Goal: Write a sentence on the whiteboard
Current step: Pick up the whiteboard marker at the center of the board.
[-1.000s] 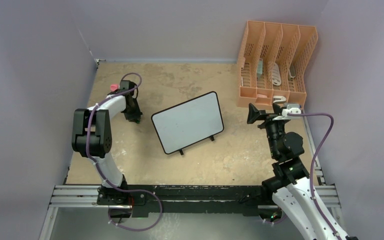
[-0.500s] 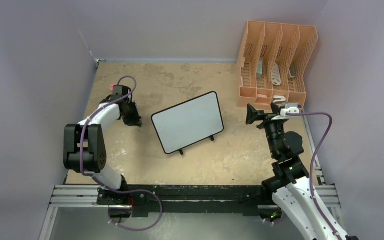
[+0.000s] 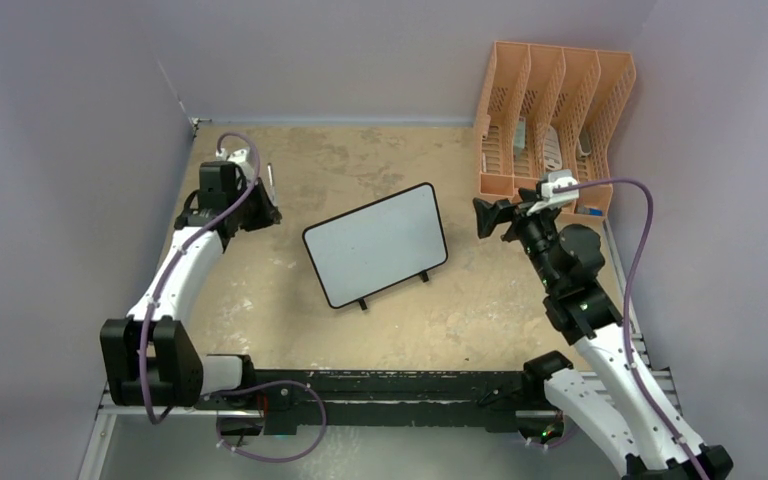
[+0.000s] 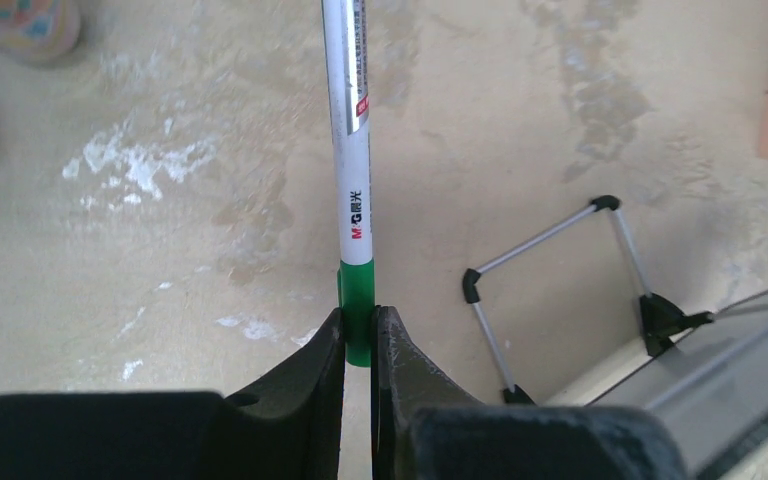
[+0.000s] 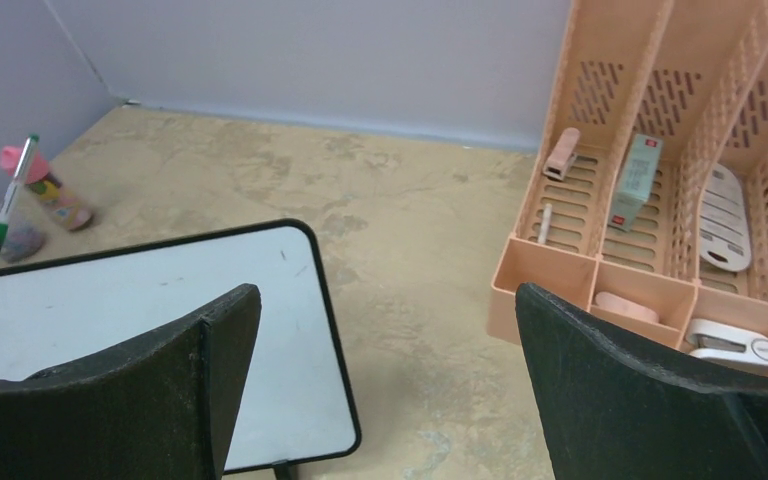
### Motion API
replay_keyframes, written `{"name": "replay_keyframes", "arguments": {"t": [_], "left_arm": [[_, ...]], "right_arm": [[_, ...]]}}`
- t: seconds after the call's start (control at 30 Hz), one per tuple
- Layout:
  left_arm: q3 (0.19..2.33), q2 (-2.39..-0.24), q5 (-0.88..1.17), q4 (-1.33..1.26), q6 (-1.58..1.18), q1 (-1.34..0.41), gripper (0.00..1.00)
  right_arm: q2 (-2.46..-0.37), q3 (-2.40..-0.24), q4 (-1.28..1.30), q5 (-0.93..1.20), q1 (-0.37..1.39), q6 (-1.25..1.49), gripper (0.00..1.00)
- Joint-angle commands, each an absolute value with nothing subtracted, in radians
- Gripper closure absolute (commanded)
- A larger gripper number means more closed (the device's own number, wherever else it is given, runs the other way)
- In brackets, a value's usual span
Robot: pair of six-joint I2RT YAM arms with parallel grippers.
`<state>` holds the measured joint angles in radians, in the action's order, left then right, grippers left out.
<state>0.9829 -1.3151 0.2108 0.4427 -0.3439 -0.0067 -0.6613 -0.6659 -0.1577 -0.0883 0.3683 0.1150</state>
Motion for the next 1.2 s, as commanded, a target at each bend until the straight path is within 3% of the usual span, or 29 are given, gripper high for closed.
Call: {"name": "replay_keyframes", "arguments": {"t": [0.0, 0.47, 1.17], "left_arm": [[1.02, -1.223, 0.311, 0.35, -0.283, -0.002, 1.0], [1.152, -1.111, 0.269, 0.268, -0.03, -0.298, 1.0], [1.223, -1.117, 0.031, 0.337, 0.491, -0.717, 1.0]], "right_arm": [[-0.713, -0.806, -0.085, -0.002, 0.374, 0.115, 0.01], [-1.034, -1.178, 0.236, 0.28, 0.374, 0.185, 0.01], [-1.168, -1.436, 0.345, 0.615, 0.375, 0.331, 0.02]]}}
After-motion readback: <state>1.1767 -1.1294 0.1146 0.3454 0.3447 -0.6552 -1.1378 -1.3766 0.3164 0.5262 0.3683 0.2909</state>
